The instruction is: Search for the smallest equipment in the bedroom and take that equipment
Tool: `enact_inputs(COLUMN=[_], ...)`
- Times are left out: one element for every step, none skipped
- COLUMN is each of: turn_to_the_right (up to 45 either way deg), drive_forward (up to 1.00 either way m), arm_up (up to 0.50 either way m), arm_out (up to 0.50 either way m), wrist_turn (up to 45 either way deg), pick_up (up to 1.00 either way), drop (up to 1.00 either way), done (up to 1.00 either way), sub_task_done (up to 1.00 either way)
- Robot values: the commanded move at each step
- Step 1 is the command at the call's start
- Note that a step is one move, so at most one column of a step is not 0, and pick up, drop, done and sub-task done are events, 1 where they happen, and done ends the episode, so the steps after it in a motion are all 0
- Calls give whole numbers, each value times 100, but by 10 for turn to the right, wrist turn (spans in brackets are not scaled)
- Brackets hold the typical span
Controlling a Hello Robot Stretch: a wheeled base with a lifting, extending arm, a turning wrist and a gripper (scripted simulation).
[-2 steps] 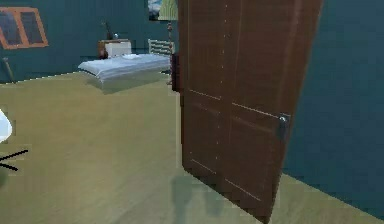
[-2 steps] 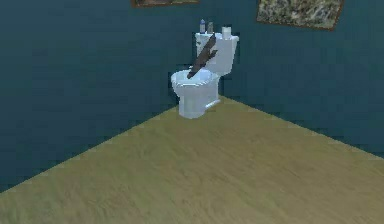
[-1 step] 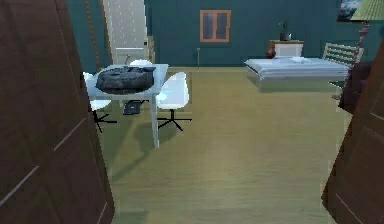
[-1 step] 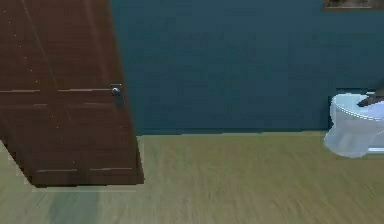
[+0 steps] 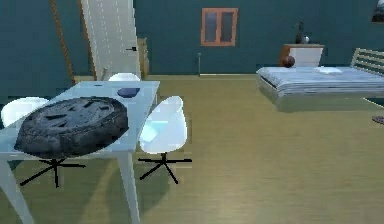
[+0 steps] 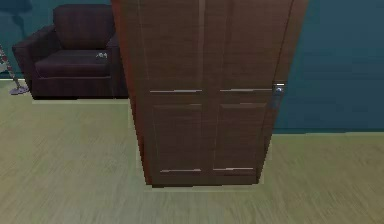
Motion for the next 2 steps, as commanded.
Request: enact_inputs(turn_to_the_right=[-60, 0], drive_forward=[0, 20], arm_up=[0, 0], arm_out=[0, 0], wrist_turn=[0, 0], pick_up=[0, 0], drop=[0, 0], done=[0, 0], sub_task_done=[0, 0])
